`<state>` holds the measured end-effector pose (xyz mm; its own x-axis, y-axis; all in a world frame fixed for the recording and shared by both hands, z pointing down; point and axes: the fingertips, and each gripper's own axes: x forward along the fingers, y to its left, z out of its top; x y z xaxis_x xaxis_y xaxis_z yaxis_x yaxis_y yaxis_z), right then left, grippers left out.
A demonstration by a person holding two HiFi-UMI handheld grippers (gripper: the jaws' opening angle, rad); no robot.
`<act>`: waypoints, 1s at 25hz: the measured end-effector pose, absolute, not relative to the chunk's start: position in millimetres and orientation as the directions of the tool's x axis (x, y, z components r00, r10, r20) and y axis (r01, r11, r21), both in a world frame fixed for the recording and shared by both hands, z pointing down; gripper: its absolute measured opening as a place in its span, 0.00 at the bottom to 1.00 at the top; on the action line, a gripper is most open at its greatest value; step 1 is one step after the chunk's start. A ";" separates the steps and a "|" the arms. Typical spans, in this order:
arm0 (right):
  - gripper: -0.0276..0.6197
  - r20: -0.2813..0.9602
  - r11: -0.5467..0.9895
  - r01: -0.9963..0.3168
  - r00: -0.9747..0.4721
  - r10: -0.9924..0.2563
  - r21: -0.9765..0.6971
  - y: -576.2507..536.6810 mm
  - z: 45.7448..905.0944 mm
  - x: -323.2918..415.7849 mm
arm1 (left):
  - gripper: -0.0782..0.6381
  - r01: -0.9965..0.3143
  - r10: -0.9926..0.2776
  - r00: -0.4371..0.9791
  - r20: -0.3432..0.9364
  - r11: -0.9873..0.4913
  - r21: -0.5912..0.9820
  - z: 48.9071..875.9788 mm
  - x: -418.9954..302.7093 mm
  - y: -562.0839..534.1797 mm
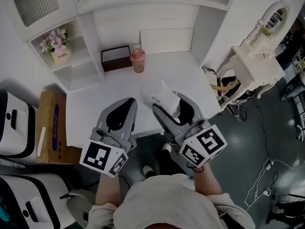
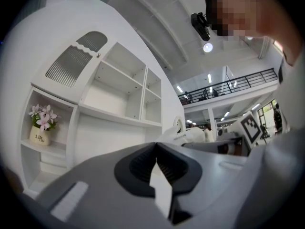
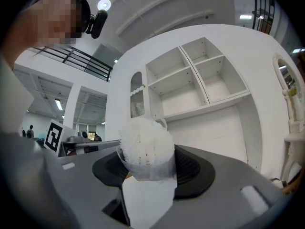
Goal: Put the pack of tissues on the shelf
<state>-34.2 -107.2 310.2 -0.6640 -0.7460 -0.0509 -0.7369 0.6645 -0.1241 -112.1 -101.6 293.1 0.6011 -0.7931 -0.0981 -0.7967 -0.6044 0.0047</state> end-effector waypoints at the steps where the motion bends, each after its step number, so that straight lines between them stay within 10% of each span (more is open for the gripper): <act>1: 0.45 -0.050 0.665 -0.736 -0.665 -0.745 -0.124 -108.8 310.4 -33.7 | 0.11 -0.798 -0.795 0.599 -0.098 -0.602 0.005 293.4 -112.0 -103.2; 25: 0.45 -0.070 0.718 -0.690 -0.715 -0.696 -0.095 -229.3 296.9 -2.8 | 0.11 -0.846 -0.839 0.530 -0.118 -0.532 -0.018 284.0 -83.4 -219.0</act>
<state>-2.8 -229.3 296.9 -0.7148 -0.6958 -0.0698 -0.6896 0.7179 -0.0953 -83.4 -219.0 284.0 0.5303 -0.8395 -0.1185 -0.8465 -0.5321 -0.0181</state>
